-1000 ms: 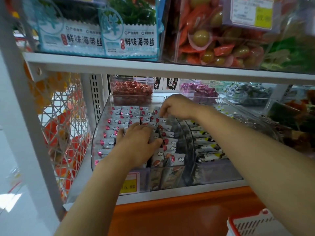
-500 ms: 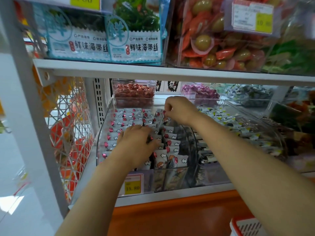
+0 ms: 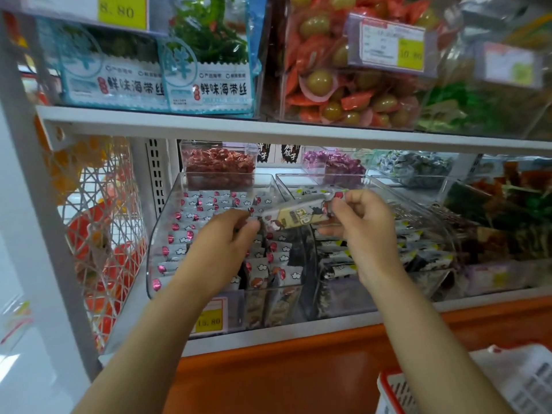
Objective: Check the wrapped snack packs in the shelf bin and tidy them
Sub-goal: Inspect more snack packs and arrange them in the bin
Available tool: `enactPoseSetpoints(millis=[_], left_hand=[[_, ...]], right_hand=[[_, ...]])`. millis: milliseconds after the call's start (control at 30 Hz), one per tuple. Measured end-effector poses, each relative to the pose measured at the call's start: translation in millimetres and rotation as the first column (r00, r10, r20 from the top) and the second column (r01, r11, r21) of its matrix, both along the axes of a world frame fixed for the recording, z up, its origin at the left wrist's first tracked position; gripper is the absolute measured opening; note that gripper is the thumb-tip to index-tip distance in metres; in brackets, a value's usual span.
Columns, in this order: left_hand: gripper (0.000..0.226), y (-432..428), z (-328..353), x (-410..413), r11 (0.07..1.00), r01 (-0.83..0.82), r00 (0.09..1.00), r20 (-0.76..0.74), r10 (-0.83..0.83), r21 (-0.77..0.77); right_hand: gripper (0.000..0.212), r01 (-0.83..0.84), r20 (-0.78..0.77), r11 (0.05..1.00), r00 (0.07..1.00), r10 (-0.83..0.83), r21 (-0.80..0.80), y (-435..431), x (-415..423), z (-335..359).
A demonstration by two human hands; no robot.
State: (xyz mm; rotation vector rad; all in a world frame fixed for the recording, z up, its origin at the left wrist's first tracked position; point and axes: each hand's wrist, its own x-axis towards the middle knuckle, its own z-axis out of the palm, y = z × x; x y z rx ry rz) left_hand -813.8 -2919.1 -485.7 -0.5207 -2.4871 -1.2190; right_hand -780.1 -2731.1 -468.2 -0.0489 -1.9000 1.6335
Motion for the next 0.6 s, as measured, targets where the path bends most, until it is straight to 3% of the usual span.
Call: enactPoseSetpoints(millis=[133,267,467,600], left_hand=[[0.027,6,4,10,0.985,0.099,0.991,0.08,-0.112,0.144],[0.015,6,7,16,0.906,0.052,0.969,0.198,-0.147,0.42],[0.004,4,9,14,0.69,-0.046,0.888,0.346,-0.302,0.722],[0.007,1,10,14,0.576,-0.037,0.818,0.356,-0.452,0.817]], right_hand=[[0.011,-0.156,0.004,0.94,0.986,0.165,-0.304,-3,9,-5],[0.011,-0.332,-0.012,0.795,0.926,0.379,-0.508,0,13,-7],[0.01,-0.355,0.027,0.738,0.892,0.45,-0.574,6,15,-9],[0.007,-0.324,0.055,0.723,0.893,0.447,-0.61,9,14,-12]])
